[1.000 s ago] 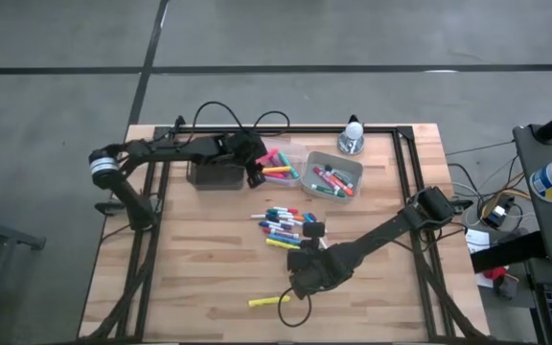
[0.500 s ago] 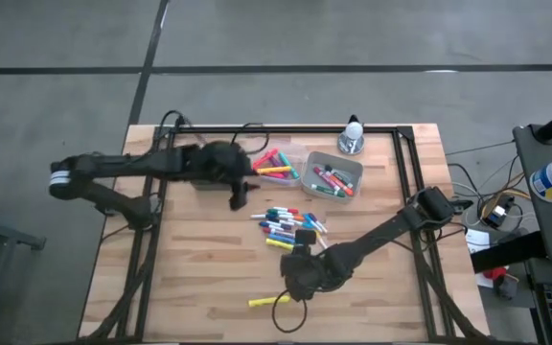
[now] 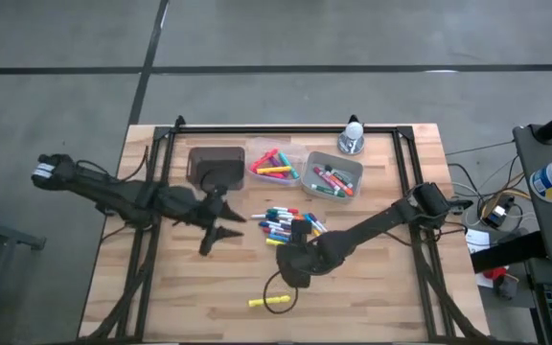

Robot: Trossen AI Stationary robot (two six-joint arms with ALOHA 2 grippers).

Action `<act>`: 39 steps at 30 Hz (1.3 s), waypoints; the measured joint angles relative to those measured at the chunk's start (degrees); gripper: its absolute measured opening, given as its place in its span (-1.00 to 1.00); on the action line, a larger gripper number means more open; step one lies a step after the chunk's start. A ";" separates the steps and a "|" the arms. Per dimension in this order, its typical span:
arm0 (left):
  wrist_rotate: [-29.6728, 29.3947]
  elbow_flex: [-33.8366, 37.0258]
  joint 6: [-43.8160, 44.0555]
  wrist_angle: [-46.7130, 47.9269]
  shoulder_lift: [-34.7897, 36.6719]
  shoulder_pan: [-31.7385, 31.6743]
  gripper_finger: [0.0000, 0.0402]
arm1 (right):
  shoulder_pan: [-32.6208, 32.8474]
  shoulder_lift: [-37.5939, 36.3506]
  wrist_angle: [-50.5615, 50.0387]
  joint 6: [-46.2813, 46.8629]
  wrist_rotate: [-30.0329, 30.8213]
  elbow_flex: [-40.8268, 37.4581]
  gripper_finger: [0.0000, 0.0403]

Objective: Pick & Place Markers
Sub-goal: Put the yellow highlighter into the transparent bin

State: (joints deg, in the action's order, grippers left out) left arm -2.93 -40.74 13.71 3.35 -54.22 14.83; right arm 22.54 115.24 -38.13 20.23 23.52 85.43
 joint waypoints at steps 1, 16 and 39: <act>0.05 1.48 0.16 -2.72 0.65 1.08 -0.15 | -0.16 0.00 0.77 -0.28 0.00 -0.43 -0.16; -1.50 8.57 -3.43 -13.48 1.65 10.44 -0.15 | -2.52 0.02 7.94 -0.93 -1.80 -6.82 -0.23; -2.29 8.95 -3.06 -15.35 1.65 10.84 -0.15 | -3.36 0.07 18.11 0.73 -6.02 -14.77 -0.29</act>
State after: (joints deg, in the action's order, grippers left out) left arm -5.22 -31.79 10.65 -11.99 -52.58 25.67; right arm 19.18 115.31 -20.02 20.96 17.50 70.66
